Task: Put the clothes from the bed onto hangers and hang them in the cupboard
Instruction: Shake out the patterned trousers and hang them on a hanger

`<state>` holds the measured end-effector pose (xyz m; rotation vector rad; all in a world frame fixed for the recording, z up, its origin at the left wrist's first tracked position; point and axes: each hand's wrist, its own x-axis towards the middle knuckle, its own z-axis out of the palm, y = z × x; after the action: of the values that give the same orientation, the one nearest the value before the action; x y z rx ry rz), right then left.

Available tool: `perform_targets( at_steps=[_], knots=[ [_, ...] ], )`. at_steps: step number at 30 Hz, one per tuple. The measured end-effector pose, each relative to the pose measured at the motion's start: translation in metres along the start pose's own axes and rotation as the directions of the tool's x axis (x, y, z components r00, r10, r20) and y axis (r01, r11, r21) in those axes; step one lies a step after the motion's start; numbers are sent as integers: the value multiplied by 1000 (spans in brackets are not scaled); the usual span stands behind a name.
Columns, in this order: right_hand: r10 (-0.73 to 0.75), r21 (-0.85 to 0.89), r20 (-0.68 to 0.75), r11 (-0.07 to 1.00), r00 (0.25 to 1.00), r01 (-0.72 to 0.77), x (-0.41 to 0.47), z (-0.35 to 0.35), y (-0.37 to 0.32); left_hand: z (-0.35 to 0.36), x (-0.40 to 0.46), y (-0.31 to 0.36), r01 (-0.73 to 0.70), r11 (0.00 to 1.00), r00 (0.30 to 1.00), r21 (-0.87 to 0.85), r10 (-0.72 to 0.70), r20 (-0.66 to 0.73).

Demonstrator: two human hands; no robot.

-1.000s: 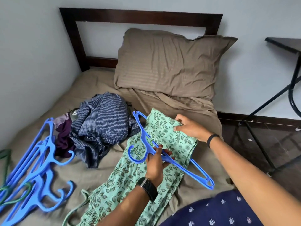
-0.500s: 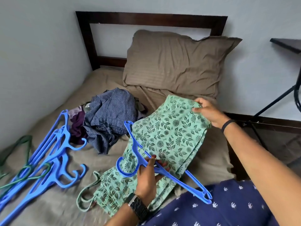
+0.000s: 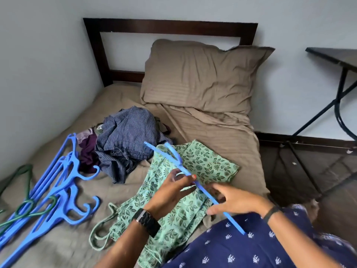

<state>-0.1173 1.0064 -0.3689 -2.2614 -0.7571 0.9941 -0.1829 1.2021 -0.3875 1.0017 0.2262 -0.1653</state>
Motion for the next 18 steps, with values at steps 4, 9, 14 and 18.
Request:
perform_targets(
  at_steps=[4, 9, 14, 18],
  knots=[
    [70, 83, -121, 995, 990, -61, 3, 11, 18, -17, 15, -3, -52, 907, 998, 419, 33, 53],
    [64, 122, -169, 992, 984, -44, 1, 11, 23, -30, 44, -21, -271, -116, 894, 956, 338, 295],
    [17, 221, -264, 974, 964, 43, -11, 19, 34, -28, 53, -26, -284, -346, 895, 894, 238, 377],
    [2, 269, -462, 953, 887, 138, -20, 32, 33, -33, 55, -22, -358, -334, 875, 872, 206, 438]
  ],
)
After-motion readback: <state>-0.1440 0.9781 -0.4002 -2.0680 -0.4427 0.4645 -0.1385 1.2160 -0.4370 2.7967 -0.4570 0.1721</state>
